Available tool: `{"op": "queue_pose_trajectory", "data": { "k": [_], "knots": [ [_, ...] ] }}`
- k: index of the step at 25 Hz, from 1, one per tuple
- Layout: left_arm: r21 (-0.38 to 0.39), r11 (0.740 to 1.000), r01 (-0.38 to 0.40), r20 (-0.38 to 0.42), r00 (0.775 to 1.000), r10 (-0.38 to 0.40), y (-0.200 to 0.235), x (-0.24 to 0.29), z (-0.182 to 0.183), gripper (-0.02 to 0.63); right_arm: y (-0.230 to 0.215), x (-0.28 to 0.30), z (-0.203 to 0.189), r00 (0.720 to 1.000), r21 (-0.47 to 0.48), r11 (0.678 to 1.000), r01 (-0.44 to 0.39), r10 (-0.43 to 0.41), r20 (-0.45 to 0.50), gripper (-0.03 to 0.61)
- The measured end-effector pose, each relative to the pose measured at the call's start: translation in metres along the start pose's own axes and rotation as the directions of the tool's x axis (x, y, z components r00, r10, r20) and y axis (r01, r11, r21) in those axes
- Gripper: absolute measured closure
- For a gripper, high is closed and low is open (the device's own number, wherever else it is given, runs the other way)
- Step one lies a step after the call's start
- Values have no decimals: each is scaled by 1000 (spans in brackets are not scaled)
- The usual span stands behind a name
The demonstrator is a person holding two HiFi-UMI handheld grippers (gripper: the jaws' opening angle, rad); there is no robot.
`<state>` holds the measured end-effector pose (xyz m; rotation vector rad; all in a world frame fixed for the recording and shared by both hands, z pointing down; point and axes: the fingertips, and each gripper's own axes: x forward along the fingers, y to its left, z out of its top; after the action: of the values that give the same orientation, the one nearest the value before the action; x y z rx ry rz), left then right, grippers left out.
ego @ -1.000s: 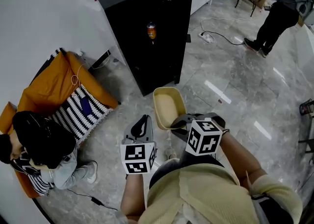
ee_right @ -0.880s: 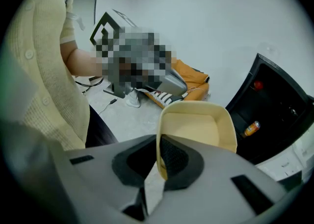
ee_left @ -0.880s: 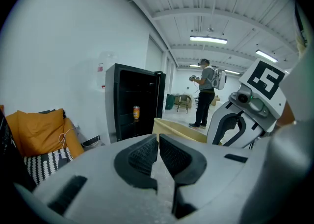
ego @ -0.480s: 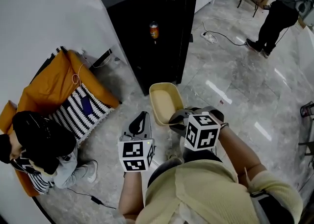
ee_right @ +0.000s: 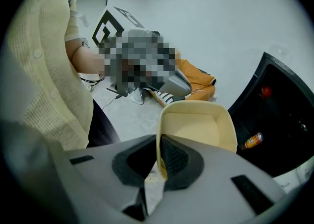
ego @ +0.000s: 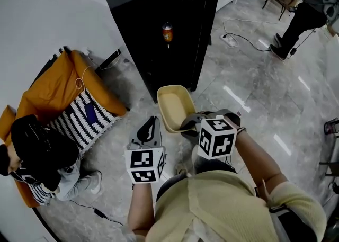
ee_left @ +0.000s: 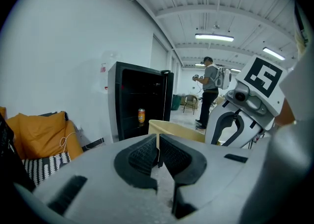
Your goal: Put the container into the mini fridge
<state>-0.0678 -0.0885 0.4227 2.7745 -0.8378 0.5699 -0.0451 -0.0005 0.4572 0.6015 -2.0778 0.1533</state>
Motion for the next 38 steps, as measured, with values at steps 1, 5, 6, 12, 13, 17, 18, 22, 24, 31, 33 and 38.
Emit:
{"op": "queue_pose_trajectory", "data": {
  "k": [1,5,6,12,13,17,18,22,24,31,33,38],
  "knots": [
    [-5,1000,-4,2,1000,4,1,5,2,578,-3,0,-2,1000,-2,1000,-8,8,0,545],
    [-11,1000,-21,10,1000,21,7,24,14,578,-22,-2,-11,1000,-9,1000,-19,19,2,545],
    [-10,1000,-21,9,1000,21,8,29,16,578,-27,-3,-13,1000,-10,1000,-18,18,0,545],
    [-13,1000,-25,1,1000,25,10,58,27,578,-60,-7,-28,1000,-31,999,-24,24,-17,545],
    [-14,999,-29,4,1000,29,11,63,30,578,-65,-8,-30,999,-38,999,-28,27,-21,545],
    [-17,999,-48,13,999,48,15,80,40,578,-86,-11,-37,999,-65,997,-33,31,-27,545],
    [-20,998,-52,13,999,52,16,84,42,578,-92,-12,-39,999,-69,997,-33,31,-27,545],
    [-35,998,-60,8,998,61,16,99,49,578,-110,-16,-46,999,-84,996,-37,35,-27,545],
    [-39,997,-60,6,998,61,16,104,53,578,-119,-18,-49,999,-94,995,-41,38,-28,545],
    [-38,993,-111,16,994,112,27,122,67,578,-151,-21,-53,998,-142,988,-57,53,-32,545],
    [-37,991,-127,21,992,128,31,127,70,578,-160,-22,-52,998,-159,986,-58,54,-30,545],
    [-32,987,-159,37,986,160,38,141,80,578,-182,-23,-51,998,-199,978,-60,56,-27,545]
  ]
}}
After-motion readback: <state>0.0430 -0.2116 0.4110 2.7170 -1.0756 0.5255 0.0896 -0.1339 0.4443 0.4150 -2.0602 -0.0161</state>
